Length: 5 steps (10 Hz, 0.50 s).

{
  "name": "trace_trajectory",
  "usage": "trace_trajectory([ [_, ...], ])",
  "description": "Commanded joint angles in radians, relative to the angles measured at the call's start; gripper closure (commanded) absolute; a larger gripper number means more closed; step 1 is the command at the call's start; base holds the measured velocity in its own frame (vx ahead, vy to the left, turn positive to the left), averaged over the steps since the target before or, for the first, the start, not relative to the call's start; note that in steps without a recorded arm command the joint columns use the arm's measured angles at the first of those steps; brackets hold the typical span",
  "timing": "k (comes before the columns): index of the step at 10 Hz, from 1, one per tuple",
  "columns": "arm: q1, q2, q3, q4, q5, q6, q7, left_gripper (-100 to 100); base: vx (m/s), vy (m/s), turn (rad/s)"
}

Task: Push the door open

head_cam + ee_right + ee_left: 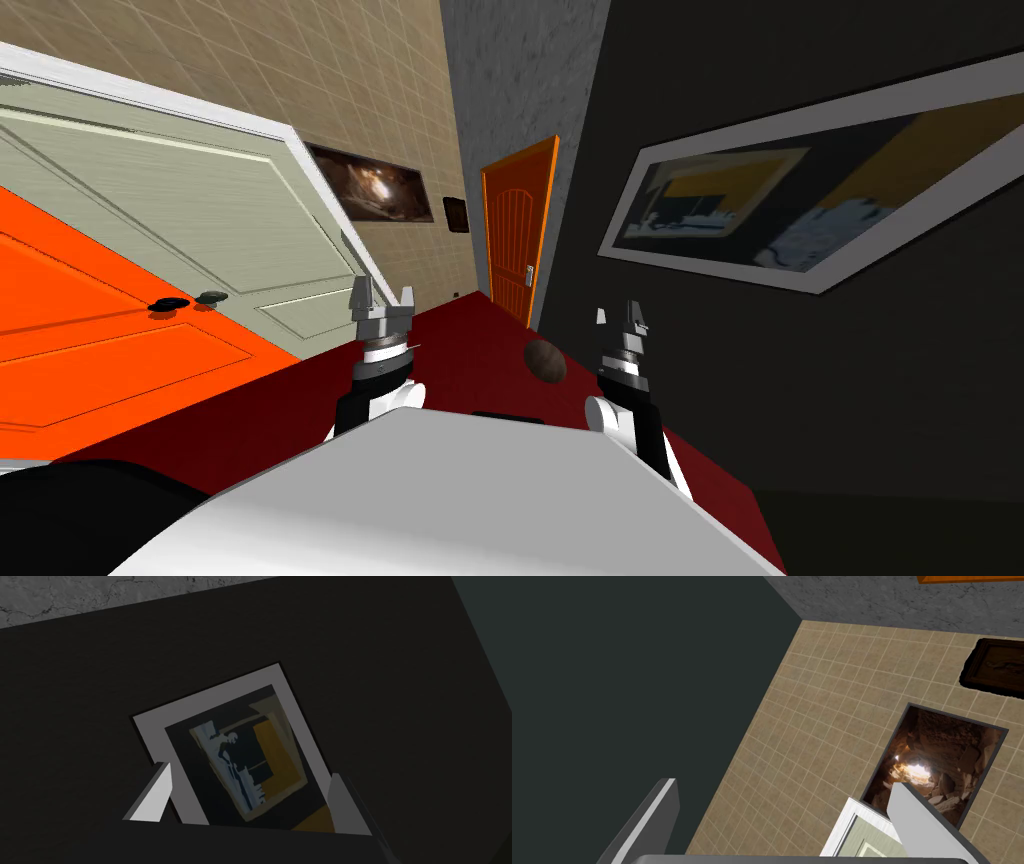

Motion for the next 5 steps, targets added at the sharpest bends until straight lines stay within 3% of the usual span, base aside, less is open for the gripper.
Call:
trace_trajectory([
  [1, -0.024, 0.017, 0.021, 0.037, -0.015, 0.006, -0.033, -100, 0.058, 0.059, -0.213],
  [5, -0.069, 0.042, 0.061, 0.107, -0.045, 0.017, -0.097, -100, 0.098, 0.08, -0.167],
])
